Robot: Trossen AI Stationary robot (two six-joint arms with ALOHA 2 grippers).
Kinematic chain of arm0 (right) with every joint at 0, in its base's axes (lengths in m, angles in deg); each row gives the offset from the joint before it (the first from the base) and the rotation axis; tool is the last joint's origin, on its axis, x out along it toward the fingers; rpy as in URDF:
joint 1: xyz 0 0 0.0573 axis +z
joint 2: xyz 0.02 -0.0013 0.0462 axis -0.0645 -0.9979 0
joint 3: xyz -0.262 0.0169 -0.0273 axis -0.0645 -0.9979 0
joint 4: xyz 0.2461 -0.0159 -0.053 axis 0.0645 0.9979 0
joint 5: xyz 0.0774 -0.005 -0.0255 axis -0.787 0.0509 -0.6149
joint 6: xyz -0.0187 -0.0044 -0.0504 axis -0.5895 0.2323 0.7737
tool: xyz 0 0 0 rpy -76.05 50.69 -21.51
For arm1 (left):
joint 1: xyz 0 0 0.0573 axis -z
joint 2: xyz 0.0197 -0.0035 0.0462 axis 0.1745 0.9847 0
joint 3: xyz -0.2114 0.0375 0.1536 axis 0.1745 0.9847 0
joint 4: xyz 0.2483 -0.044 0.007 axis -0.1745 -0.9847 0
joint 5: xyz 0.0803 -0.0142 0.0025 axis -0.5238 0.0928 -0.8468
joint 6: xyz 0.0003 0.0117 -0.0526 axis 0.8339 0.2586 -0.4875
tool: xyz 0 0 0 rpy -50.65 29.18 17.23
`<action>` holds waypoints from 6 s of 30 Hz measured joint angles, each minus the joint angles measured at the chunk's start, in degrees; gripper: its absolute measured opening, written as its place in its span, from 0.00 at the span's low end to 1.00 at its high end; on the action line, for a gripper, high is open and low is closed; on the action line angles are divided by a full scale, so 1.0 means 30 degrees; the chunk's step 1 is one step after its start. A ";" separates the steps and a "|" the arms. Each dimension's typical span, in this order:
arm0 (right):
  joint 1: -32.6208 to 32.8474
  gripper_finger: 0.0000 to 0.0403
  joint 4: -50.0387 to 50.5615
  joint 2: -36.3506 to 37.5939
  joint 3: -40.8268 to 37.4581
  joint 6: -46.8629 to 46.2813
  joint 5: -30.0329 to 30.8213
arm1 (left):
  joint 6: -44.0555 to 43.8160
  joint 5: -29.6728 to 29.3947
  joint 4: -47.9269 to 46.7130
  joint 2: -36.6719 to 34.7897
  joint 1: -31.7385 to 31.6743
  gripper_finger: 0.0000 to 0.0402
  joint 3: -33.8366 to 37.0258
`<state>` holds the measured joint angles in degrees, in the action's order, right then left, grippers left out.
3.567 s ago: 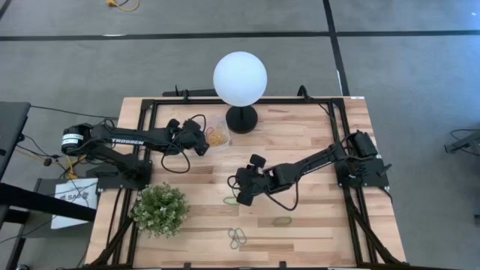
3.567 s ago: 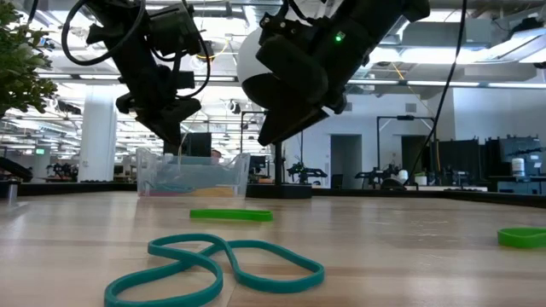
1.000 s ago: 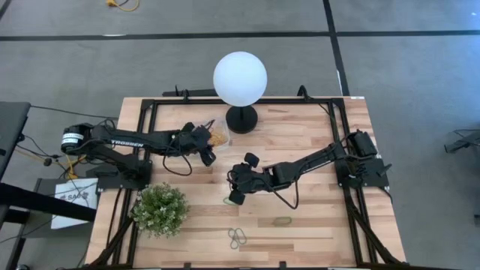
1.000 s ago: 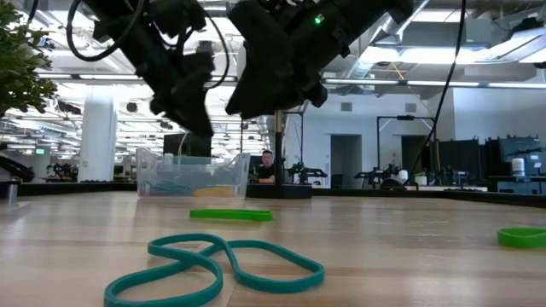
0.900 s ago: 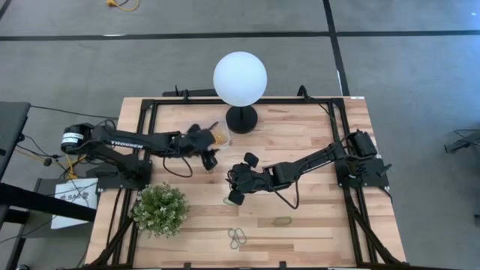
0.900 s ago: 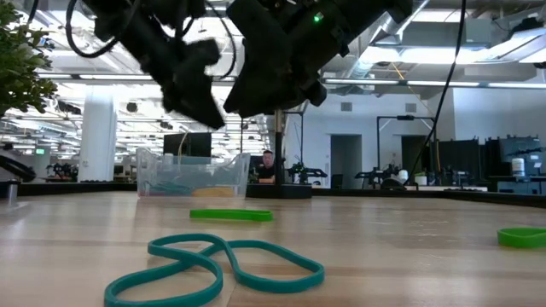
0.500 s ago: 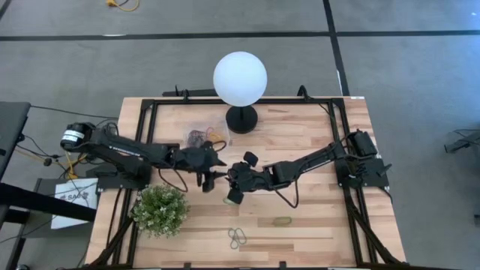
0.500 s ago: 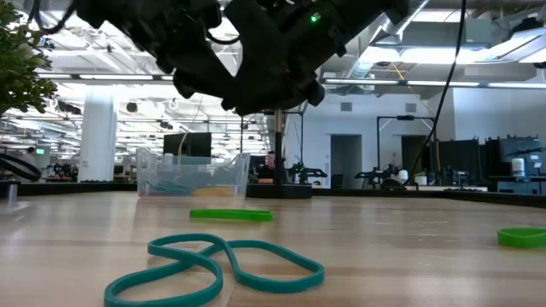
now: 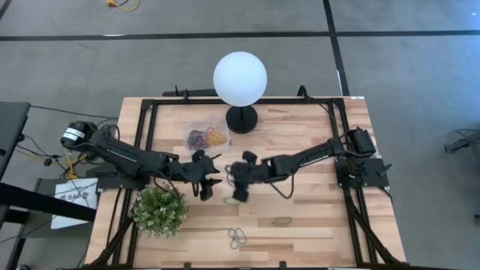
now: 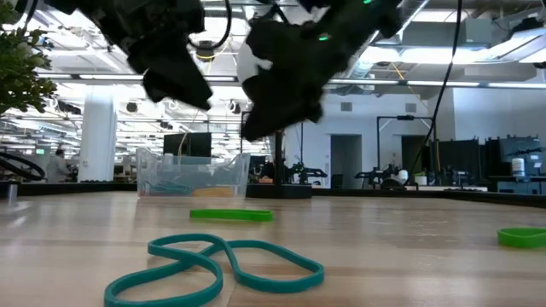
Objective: Pick and place items into bin
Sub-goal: Put the blue rubber band into the transparent bin
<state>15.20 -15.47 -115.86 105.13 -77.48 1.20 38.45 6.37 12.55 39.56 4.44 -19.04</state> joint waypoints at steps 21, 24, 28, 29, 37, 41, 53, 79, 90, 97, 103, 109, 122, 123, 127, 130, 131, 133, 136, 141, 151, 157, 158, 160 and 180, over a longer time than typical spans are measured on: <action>0.5892 0.45 0.0520 0.0000 0.0000 0.0161 -0.1951 | 0.1073 -0.2010 -0.1714 0.0000 0.0274 0.41 0.0000; 0.6225 0.51 -0.0609 -0.0009 0.0000 0.0274 -0.1519 | 0.1058 -0.1849 -0.1714 0.0000 0.0274 0.41 0.0000; 0.6503 0.54 -0.2116 -0.1568 -0.0069 0.1063 -0.0702 | 0.1029 -0.1798 -0.1714 0.0000 0.0274 0.41 0.0000; 0.6605 0.54 -0.2450 -0.2121 -0.0026 0.1124 -0.0615 | 0.1015 -0.1785 -0.1726 0.0000 0.0274 0.41 0.0000; 0.6712 0.50 -0.2958 -0.4481 0.1256 0.0647 0.0856 | 0.0260 -0.1732 -0.2019 0.0000 0.0274 0.41 0.0007; 0.6616 0.48 -0.3199 -0.5056 0.1255 -0.0793 0.0992 | -0.0127 -0.1725 -0.2021 0.0000 0.0296 0.41 0.0007; 0.6604 0.41 -0.6040 -0.7021 0.1422 -0.1231 0.1158 | -0.0246 -0.1735 -0.2064 0.0000 0.0304 0.41 0.0007; 0.3154 0.01 0.1327 0.3468 0.1285 0.2916 0.7599 | 0.0041 -0.2333 -0.1582 0.0000 0.0307 0.41 0.0007; -0.0081 0.00 0.0568 0.0071 0.1253 0.0262 0.3375 | 0.1734 -0.3037 -0.0653 0.0000 0.0304 0.41 0.0007; -0.0226 0.00 -0.2609 -0.0961 0.1260 0.1613 0.2669 | 0.1893 -0.3037 -0.0873 0.0000 0.0245 0.41 0.0007; -0.0119 0.00 -0.3036 -0.0548 0.1260 0.2032 0.2429 | 0.1973 -0.3015 -0.1175 -0.0007 -0.0069 0.41 0.0007; -0.0130 0.00 -0.4183 -0.0481 0.1290 0.2292 0.2392 | 0.2071 -0.3037 -0.1240 -0.0007 -0.0328 0.41 0.0007; -0.0246 0.08 -0.2170 -0.0488 0.1290 0.0259 0.2298 | 0.1211 -0.3571 -0.2356 -0.0007 -0.0337 0.02 0.0007; -0.0246 0.10 -0.1755 -0.0495 0.1290 0.0252 0.2305 | 0.1127 -0.3576 -0.2441 -0.0007 -0.0337 0.02 0.0007; -0.0261 0.21 -0.1012 -0.0495 0.1290 0.0155 0.2334 | 0.1024 -0.3576 -0.2602 -0.0007 -0.0340 0.00 0.0007; -0.0226 0.29 -0.0243 -0.0495 0.1290 0.0120 0.2330 | 0.1006 -0.3760 -0.2627 -0.0007 -0.0337 0.00 0.0007; -0.0182 0.31 0.0162 -0.0495 0.1290 0.0120 0.2334 | 0.0950 -0.3964 -0.2680 -0.0007 -0.0337 0.00 0.0007; -0.0056 0.37 0.1210 -0.0495 0.1290 0.0113 0.2366 | 0.0558 -0.4805 -0.2902 -0.0007 -0.0342 0.00 0.0007; 0.0252 0.44 0.3086 -0.0495 0.1290 -0.0302 0.2385 | -0.0381 -0.6994 -0.3127 -0.0007 -0.0345 0.00 0.0007; 0.0869 0.51 0.6348 -0.0495 0.1290 -0.2630 0.2395 | -0.1454 -1.0993 -0.3468 -0.0007 -0.0352 0.00 0.0007; 0.2574 0.54 0.7297 -0.0495 0.1282 -0.2882 0.2400 | -0.0122 -1.2427 -0.4572 -0.1800 -0.3440 0.00 0.0007; 0.3247 0.54 0.7078 -0.0495 0.1282 -0.2882 0.2400 | -0.0104 -0.9266 -0.4948 -0.1664 -0.6705 0.00 -0.0018; 0.3330 0.54 0.6995 -0.0495 0.1282 -0.2882 0.2400 | -0.0100 -0.9274 -0.5061 -0.1483 -0.7187 0.00 -0.0022; 0.3442 0.54 0.6747 -0.0495 0.1282 -0.2882 0.2400 | -0.0093 -0.9697 -0.5256 -0.1158 -0.8092 0.00 -0.0022; 0.3499 0.54 0.5483 -0.0495 0.1275 -0.2876 0.2400 | -0.0056 -0.6794 -0.5861 0.1944 -1.0282 0.02 -0.0015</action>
<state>25.70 0.98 -117.35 108.96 -86.10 8.40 38.28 -14.01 -5.04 45.39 -26.41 -19.08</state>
